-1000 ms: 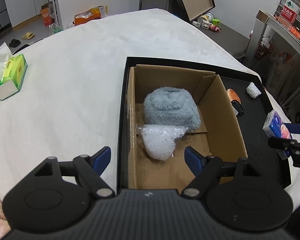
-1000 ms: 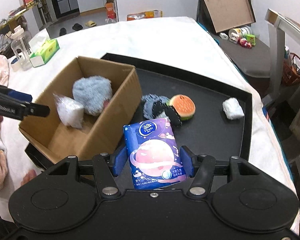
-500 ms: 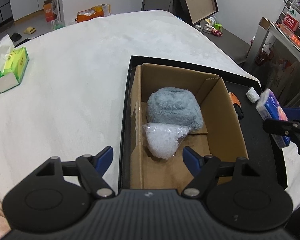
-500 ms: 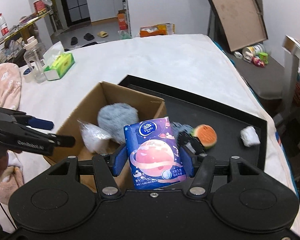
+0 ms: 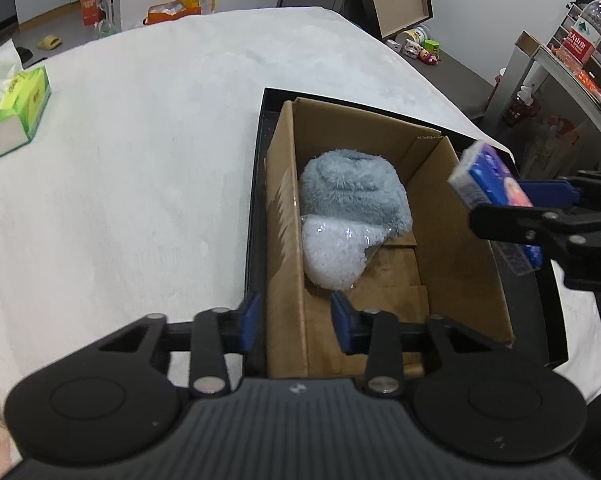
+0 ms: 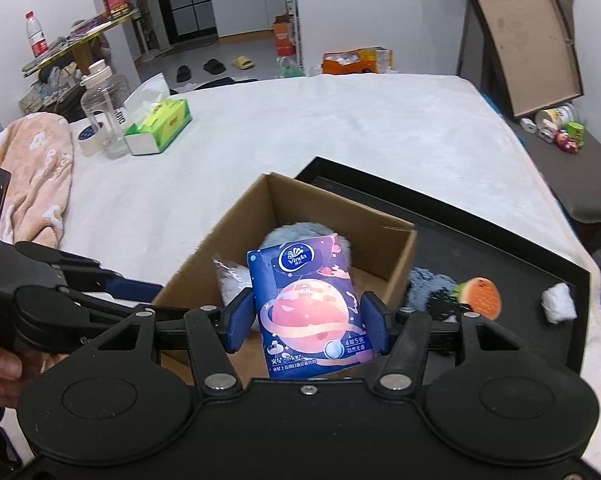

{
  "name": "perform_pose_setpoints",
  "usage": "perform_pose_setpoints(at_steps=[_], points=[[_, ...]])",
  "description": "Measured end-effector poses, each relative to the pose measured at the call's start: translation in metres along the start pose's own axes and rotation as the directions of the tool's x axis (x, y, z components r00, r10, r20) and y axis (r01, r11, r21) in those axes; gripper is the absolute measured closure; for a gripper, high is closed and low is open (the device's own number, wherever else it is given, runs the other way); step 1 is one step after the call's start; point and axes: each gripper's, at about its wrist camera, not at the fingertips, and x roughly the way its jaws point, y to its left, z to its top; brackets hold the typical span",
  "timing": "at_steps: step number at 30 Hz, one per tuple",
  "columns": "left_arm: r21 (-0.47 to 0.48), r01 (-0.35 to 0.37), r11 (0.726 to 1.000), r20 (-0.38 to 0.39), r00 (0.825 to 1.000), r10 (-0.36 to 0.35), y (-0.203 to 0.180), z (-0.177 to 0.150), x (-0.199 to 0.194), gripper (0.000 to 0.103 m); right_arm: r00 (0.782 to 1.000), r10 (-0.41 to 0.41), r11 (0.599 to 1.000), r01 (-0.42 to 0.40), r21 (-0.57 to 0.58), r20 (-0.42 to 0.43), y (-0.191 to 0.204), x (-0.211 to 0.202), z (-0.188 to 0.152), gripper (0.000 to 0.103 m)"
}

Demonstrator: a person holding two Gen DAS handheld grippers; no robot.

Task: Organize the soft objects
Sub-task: 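Carry the tissue pack with the right gripper into the box and release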

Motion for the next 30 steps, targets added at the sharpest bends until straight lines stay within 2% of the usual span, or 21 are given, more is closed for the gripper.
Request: perform_pose_setpoints(at_steps=[3, 8, 16, 21, 28, 30], points=[[-0.005, 0.017, 1.000, -0.002, 1.000, -0.017, 0.002, -0.001, 0.001, 0.084, 1.000, 0.022, 1.000, -0.022, 0.003, -0.009, 0.006, 0.007, 0.003, 0.047], [0.001, 0.022, 1.000, 0.002, 1.000, -0.022, 0.004, -0.002, 0.002, 0.089, 0.998, 0.064, 0.998, -0.063, 0.016, -0.029, 0.016, 0.019, 0.006, 0.047], [-0.007, 0.027, 1.000, 0.000, 1.000, -0.027, 0.006, -0.002, 0.003, 0.089, 0.991, 0.127, 0.991, -0.124, 0.059, -0.044, 0.021, 0.033, 0.006, 0.046], [-0.006, 0.026, 1.000, -0.010, 1.000, -0.026, 0.006, 0.000, 0.004, 0.089, 0.978, 0.197, 0.977, -0.190, 0.096, -0.065, 0.024, 0.040, 0.003, 0.039], [0.025, -0.007, 1.000, 0.006, 1.000, 0.007, 0.002, 0.002, 0.002, 0.086, 0.980, 0.187, 0.978, -0.180, 0.106, -0.065, 0.015, 0.033, -0.002, 0.038], [0.021, -0.016, 1.000, 0.011, 1.000, 0.016, 0.002, 0.004, 0.001, 0.085, 0.983, 0.173, 0.981, -0.167, 0.096, -0.058, 0.013, 0.028, -0.003, 0.033]])
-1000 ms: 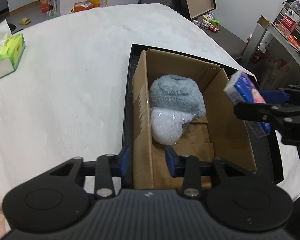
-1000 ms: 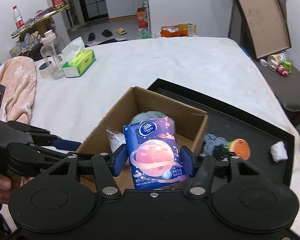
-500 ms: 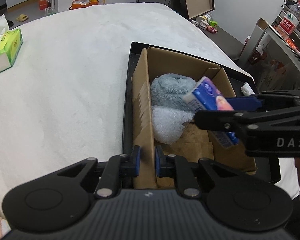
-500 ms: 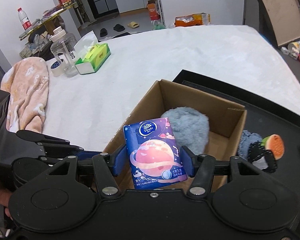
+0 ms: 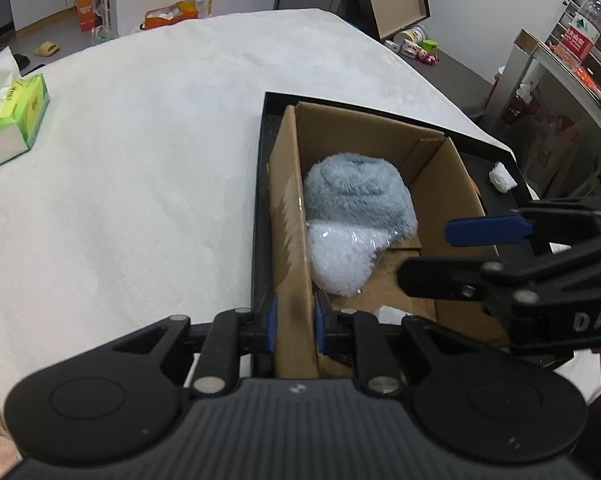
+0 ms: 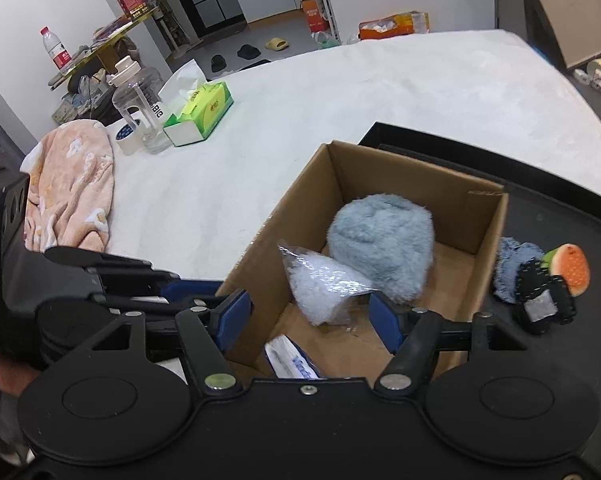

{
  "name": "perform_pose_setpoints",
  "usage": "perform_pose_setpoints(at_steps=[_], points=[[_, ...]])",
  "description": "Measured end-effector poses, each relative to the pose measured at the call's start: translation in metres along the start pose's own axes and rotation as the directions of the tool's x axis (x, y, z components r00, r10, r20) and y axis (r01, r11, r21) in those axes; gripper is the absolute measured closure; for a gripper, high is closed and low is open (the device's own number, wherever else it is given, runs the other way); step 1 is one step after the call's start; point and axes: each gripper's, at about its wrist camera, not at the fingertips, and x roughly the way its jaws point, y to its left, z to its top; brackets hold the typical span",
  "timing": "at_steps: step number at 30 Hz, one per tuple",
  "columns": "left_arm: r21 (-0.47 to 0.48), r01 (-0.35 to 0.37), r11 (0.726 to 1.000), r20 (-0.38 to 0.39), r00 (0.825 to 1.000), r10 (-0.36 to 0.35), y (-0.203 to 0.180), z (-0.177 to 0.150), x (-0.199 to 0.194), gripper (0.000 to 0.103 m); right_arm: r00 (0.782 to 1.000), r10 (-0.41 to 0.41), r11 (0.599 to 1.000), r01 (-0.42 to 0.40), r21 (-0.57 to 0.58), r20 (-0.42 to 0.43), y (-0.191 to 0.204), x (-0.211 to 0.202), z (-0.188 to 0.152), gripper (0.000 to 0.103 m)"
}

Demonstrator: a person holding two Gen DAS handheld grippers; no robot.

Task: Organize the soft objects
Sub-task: 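Carry the tissue pack with the right gripper into the box and release, then move the right gripper to the black plush with grey patch and close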

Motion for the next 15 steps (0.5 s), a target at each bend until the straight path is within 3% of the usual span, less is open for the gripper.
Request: perform_pose_setpoints(at_steps=[7, 15], points=[[-0.007, -0.030, 1.000, -0.002, 1.000, 0.030, -0.003, 0.004, -0.001, 0.079, 0.998, -0.049, 0.999, 0.050, -0.013, 0.042, -0.009, -0.019, -0.004, 0.022], [-0.008, -0.044, 0.999, 0.015, 0.999, 0.045, -0.010, 0.010, -0.004, 0.059, 0.991, -0.114, 0.993, 0.114, 0.008, 0.070, -0.028, -0.035, -0.010, 0.019]])
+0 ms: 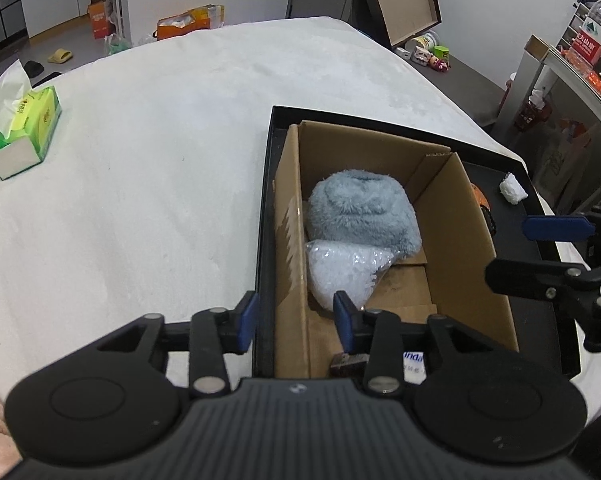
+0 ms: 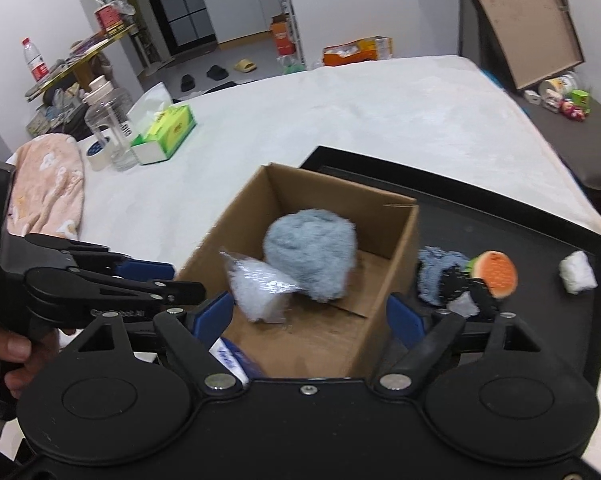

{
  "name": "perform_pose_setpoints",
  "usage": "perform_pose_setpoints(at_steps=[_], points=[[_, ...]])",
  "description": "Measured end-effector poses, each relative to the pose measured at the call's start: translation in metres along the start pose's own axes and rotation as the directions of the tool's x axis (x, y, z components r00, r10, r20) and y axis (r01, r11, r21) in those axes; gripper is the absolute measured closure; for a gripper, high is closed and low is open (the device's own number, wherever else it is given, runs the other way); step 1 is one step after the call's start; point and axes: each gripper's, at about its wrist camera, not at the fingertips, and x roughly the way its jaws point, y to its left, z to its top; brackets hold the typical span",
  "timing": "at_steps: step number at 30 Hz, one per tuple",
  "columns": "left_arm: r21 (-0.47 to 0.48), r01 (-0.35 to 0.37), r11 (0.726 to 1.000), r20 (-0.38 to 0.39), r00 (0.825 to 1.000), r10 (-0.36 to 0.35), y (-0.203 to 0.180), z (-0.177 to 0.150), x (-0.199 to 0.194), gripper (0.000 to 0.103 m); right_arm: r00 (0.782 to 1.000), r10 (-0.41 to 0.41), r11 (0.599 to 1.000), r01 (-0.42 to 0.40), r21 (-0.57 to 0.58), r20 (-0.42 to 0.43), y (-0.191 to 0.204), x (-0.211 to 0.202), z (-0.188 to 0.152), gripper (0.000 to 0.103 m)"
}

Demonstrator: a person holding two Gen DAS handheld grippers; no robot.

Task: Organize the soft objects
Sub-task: 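Move the right gripper to the black plush with grey patch and close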

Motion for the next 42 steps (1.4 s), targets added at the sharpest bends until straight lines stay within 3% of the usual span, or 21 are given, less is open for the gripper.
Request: perform_pose_setpoints(at_steps=[3, 6, 19, 24, 29, 42], points=[[-0.011, 0.033, 0.999, 0.006, 0.999, -0.033, -0.003, 0.002, -0.001, 0.033, 1.000, -0.022, 1.000, 0.022, 0.010, 0.010, -0.009, -0.004, -0.003, 0.017], [0.010, 0.033, 0.999, 0.019, 0.999, -0.033, -0.010, 0.004, -0.002, 0.025, 0.999, -0.036, 0.999, 0.035, 0.026, 0.016, -0.020, -0.006, -0.005, 0.017], [0.021, -0.013, 1.000, 0.004, 1.000, 0.013, -0.018, 0.011, 0.007, 0.023, 0.996, -0.088, 0.995, 0.087, 0.044, 0.029, -0.058, 0.000, -0.013, 0.017], [0.019, -0.037, 0.999, 0.003, 0.999, 0.037, -0.017, 0.013, 0.010, 0.023, 0.995, -0.092, 0.993, 0.089, 0.074, 0.034, -0.074, 0.009, -0.017, 0.005], [0.014, -0.048, 0.999, -0.002, 0.999, 0.048, -0.016, 0.015, 0.013, 0.023, 0.995, -0.097, 0.991, 0.095, 0.090, 0.023, -0.087, 0.022, -0.021, 0.002], [0.022, -0.072, 0.997, -0.016, 0.997, 0.072, -0.018, 0.022, 0.025, 0.023, 0.992, -0.122, 0.987, 0.123, 0.108, -0.012, -0.118, 0.053, -0.026, 0.002]])
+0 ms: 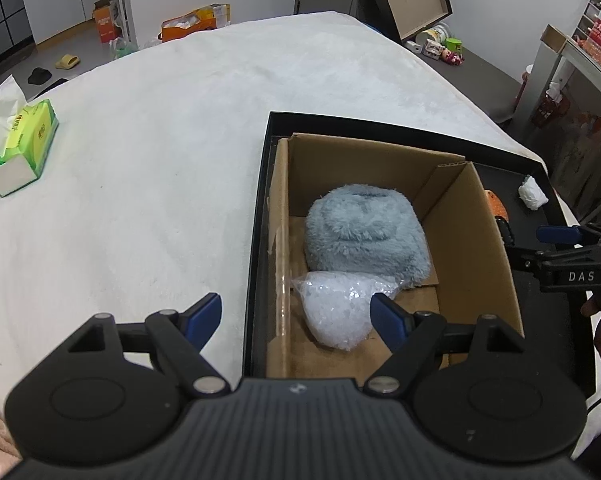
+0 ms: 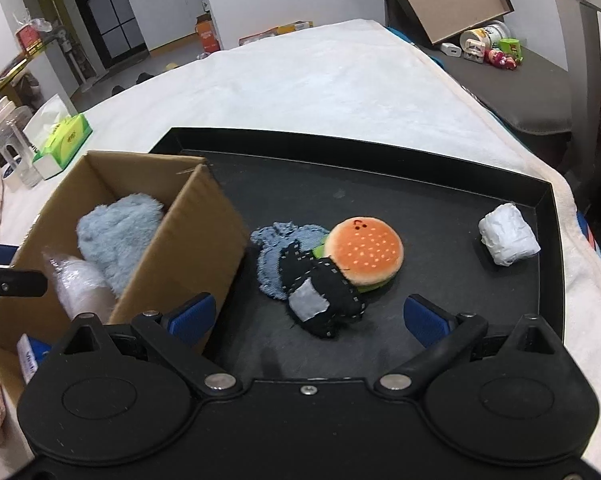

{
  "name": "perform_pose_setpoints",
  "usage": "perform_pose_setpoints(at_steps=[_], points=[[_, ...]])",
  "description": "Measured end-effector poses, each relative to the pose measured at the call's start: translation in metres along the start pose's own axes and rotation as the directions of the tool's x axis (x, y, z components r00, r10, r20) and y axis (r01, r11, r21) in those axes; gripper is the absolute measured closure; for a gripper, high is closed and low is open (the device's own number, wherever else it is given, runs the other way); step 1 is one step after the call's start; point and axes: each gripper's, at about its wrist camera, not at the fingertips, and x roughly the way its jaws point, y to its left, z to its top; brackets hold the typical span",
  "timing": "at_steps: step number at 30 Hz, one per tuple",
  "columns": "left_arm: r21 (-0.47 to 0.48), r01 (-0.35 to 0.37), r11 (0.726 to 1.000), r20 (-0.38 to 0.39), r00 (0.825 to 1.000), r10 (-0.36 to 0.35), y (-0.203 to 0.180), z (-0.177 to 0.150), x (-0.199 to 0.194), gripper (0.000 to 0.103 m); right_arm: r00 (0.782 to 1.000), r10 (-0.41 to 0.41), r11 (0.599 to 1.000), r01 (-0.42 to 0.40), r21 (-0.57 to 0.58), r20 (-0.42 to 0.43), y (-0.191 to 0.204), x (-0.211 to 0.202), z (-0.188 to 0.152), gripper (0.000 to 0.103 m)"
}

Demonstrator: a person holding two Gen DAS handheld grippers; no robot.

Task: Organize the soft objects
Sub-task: 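Move the right gripper to the black plush with grey patch and close, then carry the black plush with the right gripper into the box and release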

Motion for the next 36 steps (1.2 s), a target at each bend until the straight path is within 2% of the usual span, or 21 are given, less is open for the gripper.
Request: perform_pose_setpoints(at_steps=[2, 7, 13, 15, 17, 22, 36], points=[[-0.002, -0.011, 1.000, 0.002, 1.000, 0.011, 0.000, 0.001, 0.002, 0.023, 1.000, -0.003, 1.000, 0.003, -0.005, 0.005, -0.002, 0.003, 0.000, 0.004], [-0.006, -0.028, 1.000, 0.010, 1.000, 0.028, 0.000, 0.004, 0.004, 0.023, 1.000, -0.005, 1.000, 0.005, -0.022, 0.000, -0.003, 0.011, 0.001, 0.020], [-0.002, -0.030, 1.000, 0.004, 1.000, 0.030, 0.000, 0.004, 0.006, 0.023, 1.000, 0.000, 1.000, 0.000, -0.023, -0.021, -0.004, 0.023, 0.004, 0.046], [-0.007, -0.032, 0.999, 0.003, 0.999, 0.032, 0.001, 0.004, 0.006, 0.023, 0.999, -0.004, 1.000, 0.004, -0.018, -0.047, -0.005, 0.027, 0.004, 0.064], [-0.009, -0.036, 0.999, 0.003, 0.999, 0.036, 0.002, 0.004, 0.006, 0.023, 0.998, 0.024, 1.000, -0.024, 0.008, -0.052, -0.008, 0.026, 0.003, 0.068], [-0.020, -0.036, 0.999, 0.000, 0.999, 0.036, 0.005, 0.002, 0.005, 0.023, 0.998, 0.031, 1.000, -0.031, 0.000, -0.049, -0.005, 0.017, 0.002, 0.071], [-0.014, 0.001, 1.000, 0.033, 0.999, -0.001, 0.002, -0.002, -0.008, 0.023, 1.000, 0.008, 1.000, -0.008, -0.008, 0.009, 0.007, -0.027, 0.015, 0.071]])
